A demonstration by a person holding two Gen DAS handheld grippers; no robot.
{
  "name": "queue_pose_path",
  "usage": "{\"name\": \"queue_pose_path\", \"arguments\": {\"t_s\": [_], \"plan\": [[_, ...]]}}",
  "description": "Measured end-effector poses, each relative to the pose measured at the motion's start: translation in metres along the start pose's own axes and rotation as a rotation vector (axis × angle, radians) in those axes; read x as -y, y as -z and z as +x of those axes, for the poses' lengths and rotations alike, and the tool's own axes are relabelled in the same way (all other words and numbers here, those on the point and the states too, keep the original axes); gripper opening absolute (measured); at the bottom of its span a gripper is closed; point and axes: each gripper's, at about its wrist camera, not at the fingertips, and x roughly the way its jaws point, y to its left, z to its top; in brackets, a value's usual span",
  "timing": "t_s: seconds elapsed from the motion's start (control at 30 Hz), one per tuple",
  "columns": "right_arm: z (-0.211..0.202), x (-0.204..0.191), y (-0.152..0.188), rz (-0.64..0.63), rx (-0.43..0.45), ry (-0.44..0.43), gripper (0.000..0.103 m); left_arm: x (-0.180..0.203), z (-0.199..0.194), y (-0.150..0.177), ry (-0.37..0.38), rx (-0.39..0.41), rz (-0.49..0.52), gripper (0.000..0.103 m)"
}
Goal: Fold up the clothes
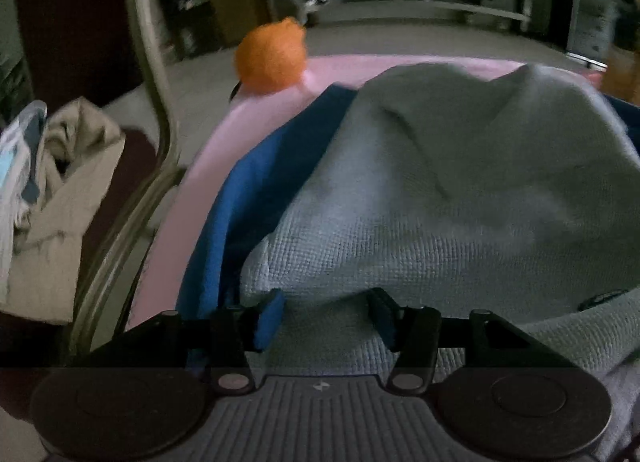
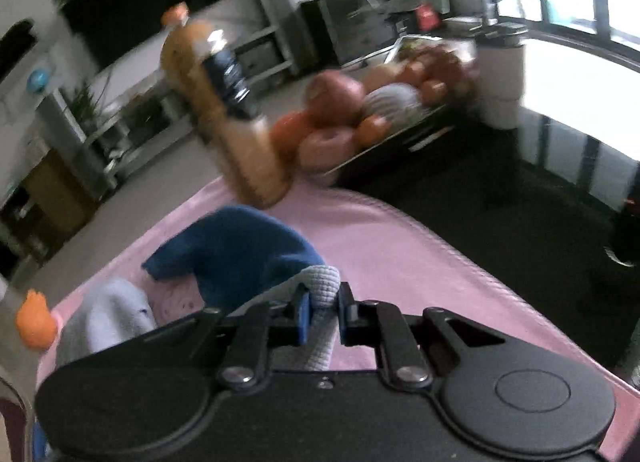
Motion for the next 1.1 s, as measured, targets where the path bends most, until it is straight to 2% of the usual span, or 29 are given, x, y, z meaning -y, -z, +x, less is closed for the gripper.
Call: {"name": "queue_pose_path", "arguments": {"t_s": [0.1, 0.2, 0.27, 0.3, 0.4, 0.47, 0.53, 0.67, 0.83, 1.0, 1.1], "plan": [[-0.023, 0.003, 0.008, -0.013, 0.000, 0.020, 0.014, -0.002, -0.024, 0.003, 0.024, 0.054, 0.011, 0.054], [-0.005, -0.020, 0.015, -0.122, -0.051, 0.037, 0.018, -0.010, -0.049, 0.004, 0.042, 0.099, -0.017, 0.054], [0.015, -0.047, 0.014, -0.226, -0.068, -0.106, 0.022, -0.018, -0.066, 0.004, 0.046, 0.134, -0.042, 0.055], [0.024, -0.056, 0.013, -0.250, -0.092, -0.240, 0.028, -0.023, -0.071, 0.006, 0.049, 0.140, -0.054, 0.057], [0.040, -0.054, 0.006, -0.126, -0.218, -0.562, 0.036, -0.039, -0.083, 0.015, 0.060, 0.152, -0.091, 0.060], [0.040, -0.038, 0.001, -0.001, -0.248, -0.668, 0.042, -0.050, -0.092, 0.021, 0.067, 0.160, -0.115, 0.060], [0.036, -0.015, -0.007, 0.078, -0.224, -0.670, 0.046, -0.060, -0.083, 0.028, 0.096, 0.111, -0.168, 0.060], [0.032, 0.022, -0.014, 0.128, -0.179, -0.547, 0.046, -0.066, -0.062, 0.030, 0.140, 0.033, -0.236, 0.055], [0.039, 0.054, -0.011, 0.221, -0.185, -0.435, 0.045, -0.057, -0.059, 0.032, 0.148, 0.039, -0.190, 0.056], [0.048, 0.076, -0.006, 0.231, -0.211, -0.319, 0.044, -0.052, -0.059, 0.035, 0.150, 0.045, -0.162, 0.056], [0.054, 0.087, -0.004, 0.230, -0.240, -0.278, 0.044, -0.052, -0.059, 0.035, 0.157, 0.047, -0.164, 0.056]]}}
